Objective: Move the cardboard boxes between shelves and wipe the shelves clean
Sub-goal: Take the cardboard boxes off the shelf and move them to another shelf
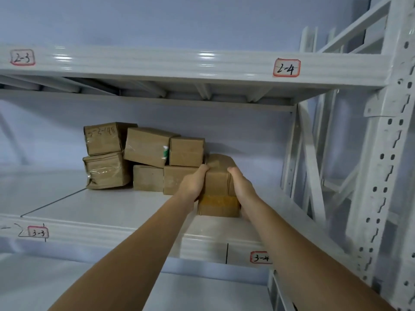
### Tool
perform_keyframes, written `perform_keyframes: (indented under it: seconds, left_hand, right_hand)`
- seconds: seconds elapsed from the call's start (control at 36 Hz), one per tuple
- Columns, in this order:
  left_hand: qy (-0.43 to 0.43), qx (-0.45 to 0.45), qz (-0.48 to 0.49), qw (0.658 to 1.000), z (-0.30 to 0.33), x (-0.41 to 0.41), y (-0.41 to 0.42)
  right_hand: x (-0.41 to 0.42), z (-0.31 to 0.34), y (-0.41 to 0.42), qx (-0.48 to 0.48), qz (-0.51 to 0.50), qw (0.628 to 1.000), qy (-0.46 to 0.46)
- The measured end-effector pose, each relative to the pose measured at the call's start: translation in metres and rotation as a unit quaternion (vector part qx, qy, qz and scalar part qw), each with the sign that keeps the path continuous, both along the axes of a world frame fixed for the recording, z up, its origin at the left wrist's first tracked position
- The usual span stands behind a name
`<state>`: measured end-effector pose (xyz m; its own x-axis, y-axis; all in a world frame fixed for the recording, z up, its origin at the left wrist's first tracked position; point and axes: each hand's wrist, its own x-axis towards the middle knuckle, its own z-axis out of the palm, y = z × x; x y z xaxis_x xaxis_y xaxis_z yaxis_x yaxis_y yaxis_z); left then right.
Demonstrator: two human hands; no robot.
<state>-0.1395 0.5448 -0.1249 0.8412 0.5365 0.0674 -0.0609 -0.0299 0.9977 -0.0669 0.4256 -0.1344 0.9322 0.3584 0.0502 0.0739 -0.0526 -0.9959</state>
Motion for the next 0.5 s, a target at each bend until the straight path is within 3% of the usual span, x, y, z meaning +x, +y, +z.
perform_keyframes:
  seconds: [0.33, 0.5]
  left_hand:
    - [-0.02, 0.016, 0.005, 1.0, -0.001, 0.004, 0.008]
    - [-0.015, 0.021, 0.002, 1.0, -0.001, 0.009, 0.01]
  right_hand:
    - [0.004, 0.002, 0.004, 0.006, -0.012, 0.999, 0.031]
    - [-0.022, 0.012, -0.003, -0.037, -0.051, 0.998, -0.03]
